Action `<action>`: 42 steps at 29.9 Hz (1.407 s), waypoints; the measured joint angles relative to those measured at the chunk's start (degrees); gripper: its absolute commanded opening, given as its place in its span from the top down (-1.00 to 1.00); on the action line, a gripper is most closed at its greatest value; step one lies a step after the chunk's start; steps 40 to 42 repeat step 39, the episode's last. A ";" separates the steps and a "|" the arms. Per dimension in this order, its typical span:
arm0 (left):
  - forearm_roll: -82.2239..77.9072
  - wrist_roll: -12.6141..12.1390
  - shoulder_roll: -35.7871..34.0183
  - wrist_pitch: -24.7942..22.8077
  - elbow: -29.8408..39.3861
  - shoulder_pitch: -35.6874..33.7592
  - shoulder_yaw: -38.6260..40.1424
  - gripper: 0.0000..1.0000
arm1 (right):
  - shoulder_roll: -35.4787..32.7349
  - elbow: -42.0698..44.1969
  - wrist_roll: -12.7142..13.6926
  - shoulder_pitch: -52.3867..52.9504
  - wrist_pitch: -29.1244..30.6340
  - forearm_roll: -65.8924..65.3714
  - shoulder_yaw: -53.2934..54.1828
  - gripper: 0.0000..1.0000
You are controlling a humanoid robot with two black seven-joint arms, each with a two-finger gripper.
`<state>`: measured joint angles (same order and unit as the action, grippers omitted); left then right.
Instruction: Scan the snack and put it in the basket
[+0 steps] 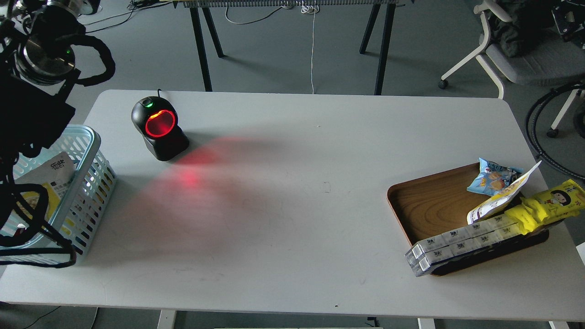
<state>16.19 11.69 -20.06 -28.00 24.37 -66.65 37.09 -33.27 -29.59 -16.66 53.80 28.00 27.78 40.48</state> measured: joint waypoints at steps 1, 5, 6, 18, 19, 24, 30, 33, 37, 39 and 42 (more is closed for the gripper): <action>0.04 0.07 0.68 -0.01 -0.01 0.19 0.00 -0.99 | 0.36 -0.03 0.02 -0.46 0.00 0.00 0.64 -0.99; 0.04 0.36 2.89 -0.01 -0.04 1.48 -0.01 -0.99 | 1.37 -0.44 0.17 -1.17 0.00 0.00 2.54 -0.99; 0.04 0.43 3.28 -0.01 -0.08 1.68 -0.03 -0.99 | 1.46 -0.46 0.19 -1.21 0.00 0.00 2.78 -0.99; 0.01 0.56 4.29 -0.01 -0.16 4.44 -0.09 -0.99 | 5.31 -0.34 0.30 -1.89 0.00 0.00 4.38 -0.99; 0.02 0.60 4.47 -0.01 -0.14 4.71 -0.09 -1.00 | 5.56 -0.34 0.30 -1.88 0.00 0.00 4.60 -0.99; 0.08 0.66 5.28 0.00 0.26 7.04 -0.06 -1.00 | 5.90 -0.20 0.35 -1.29 0.00 -0.09 5.42 -0.99; 0.57 1.83 5.45 0.00 0.38 7.39 0.95 -1.00 | 5.94 -0.16 0.36 0.35 0.00 -0.39 4.89 -0.99; 0.59 1.97 5.52 0.00 0.49 7.57 1.85 -1.00 | 5.89 -0.09 0.36 0.79 0.00 -0.58 4.79 -0.99; 0.59 2.02 5.68 0.00 0.50 7.84 2.15 -1.00 | 5.85 0.04 0.36 1.31 0.00 -0.72 4.64 -0.99; 0.59 2.03 5.86 0.00 0.51 7.90 2.19 -1.00 | 5.85 0.04 0.35 1.34 0.00 -0.76 4.61 -0.99; 0.59 2.03 5.86 0.00 0.51 7.90 2.19 -1.00 | 5.85 0.04 0.35 1.34 0.00 -0.76 4.61 -0.99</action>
